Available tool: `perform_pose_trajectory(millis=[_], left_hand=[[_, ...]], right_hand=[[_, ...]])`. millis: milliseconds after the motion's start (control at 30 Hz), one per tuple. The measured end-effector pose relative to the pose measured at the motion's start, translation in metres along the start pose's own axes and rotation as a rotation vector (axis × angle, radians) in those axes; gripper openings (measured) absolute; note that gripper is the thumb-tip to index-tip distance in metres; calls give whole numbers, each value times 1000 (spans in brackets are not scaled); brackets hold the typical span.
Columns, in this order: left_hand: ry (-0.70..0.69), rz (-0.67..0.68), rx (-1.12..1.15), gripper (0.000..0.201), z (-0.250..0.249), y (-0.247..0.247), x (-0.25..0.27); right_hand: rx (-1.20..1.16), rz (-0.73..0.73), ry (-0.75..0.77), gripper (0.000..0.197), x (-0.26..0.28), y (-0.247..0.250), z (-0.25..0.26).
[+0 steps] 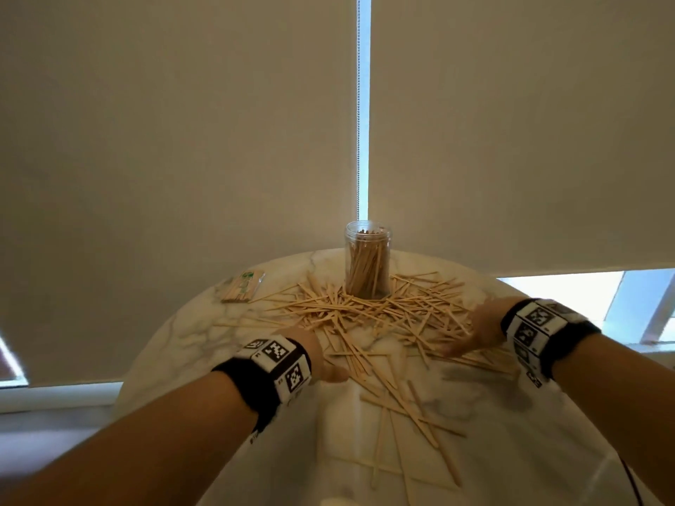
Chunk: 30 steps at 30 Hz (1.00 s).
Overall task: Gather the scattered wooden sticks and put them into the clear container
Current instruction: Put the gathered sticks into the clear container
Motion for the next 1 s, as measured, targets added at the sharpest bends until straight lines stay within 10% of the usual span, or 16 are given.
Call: perform_pose_trajectory(millis=[100,233,333,400,633,1000], left_hand=[[-33,52,-22,71,-9,-8,9],[-28,-27,93,49,-18,1,5],[-7,-76,184,69,-29,3,-3],[-23,-94,209,81,-42,4,-8],[31,-126,78,29,-58,6,-30],[-21,-164,2,40,-62,13,-23]], right_hand=[[-65,16,-4,107,5,-15,4],[-155,-11,89,48,12,-15,25],[-115,-22,149,35,17,-17,44],[-89,-50,176,33,18,-20,57],[-75,-62,231,30,31,-22,76],[-241,-39,195,42,39,-21,76]])
Point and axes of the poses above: each hand's wrist, its own x-axis away from the middle knuckle, its own y-axis out of the back of the hand, z = x × y, the point moved 3 cm from there along -x, towards the middle knuckle, and after that the axes turned 9 degrees about -x, right-handed, at the moved point
